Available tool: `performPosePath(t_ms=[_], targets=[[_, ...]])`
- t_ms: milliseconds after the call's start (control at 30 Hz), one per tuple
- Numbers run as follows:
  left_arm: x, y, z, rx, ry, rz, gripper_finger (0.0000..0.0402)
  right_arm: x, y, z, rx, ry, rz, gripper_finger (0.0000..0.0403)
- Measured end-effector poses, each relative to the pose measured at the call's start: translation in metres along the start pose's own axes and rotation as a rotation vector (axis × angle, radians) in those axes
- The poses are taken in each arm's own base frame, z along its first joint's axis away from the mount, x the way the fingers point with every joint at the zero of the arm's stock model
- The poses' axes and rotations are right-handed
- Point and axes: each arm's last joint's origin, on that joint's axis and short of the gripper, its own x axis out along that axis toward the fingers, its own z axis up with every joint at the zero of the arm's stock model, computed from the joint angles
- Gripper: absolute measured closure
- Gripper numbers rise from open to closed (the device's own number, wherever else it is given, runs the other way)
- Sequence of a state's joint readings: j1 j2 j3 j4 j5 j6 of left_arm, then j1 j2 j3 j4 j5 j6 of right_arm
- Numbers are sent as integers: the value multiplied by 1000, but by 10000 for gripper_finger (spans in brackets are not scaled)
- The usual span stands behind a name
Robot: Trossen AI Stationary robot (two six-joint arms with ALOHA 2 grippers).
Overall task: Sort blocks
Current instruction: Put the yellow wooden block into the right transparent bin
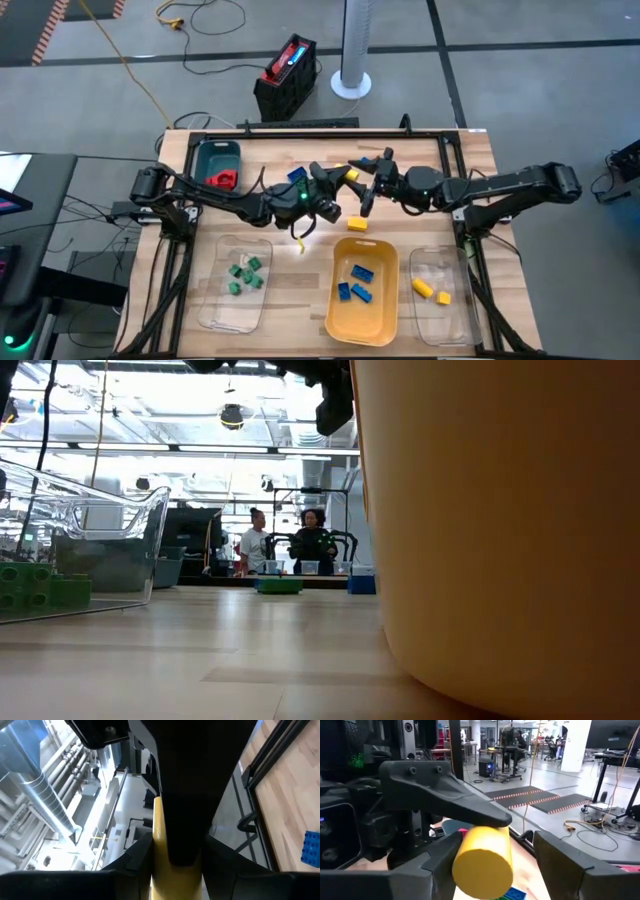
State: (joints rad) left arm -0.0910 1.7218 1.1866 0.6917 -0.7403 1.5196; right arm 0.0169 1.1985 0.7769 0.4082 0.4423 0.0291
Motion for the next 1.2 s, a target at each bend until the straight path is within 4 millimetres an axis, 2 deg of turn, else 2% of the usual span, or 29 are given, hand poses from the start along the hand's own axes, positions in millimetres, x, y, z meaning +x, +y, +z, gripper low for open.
performPosePath(t_ms=[100, 200, 333, 367, 600, 733, 933, 1067, 1200], targets=[[0, 0, 0, 1, -1, -1, 279, 1, -1, 0, 0, 0, 2, 163], [0, 0, 0, 1, -1, -1, 279, 1, -1, 1, -15, -9, 6, 207], [1, -2, -1, 13, 1, -16, 233, 1, 0, 1, -31, -12, 33, 284], [1, -2, -1, 15, 1, -18, 221, 1, 0, 1, -33, -12, 34, 291], [0, -5, -1, 2, 13, -42, 182, 1, -1, -1, -52, 15, 29, 291], [0, -4, -2, -35, 68, -34, 159, -4, -5, 7, -88, 100, 24, 291], [-3, 2, -3, -132, 128, -9, 140, -35, -10, 26, -110, 263, 40, 291], [-7, -2, 0, -148, 135, -38, 139, -71, -14, 40, -121, 431, 22, 291], [-10, -11, 1, -169, 140, -101, 139, -108, -22, 53, 1, 685, 6, 291]])
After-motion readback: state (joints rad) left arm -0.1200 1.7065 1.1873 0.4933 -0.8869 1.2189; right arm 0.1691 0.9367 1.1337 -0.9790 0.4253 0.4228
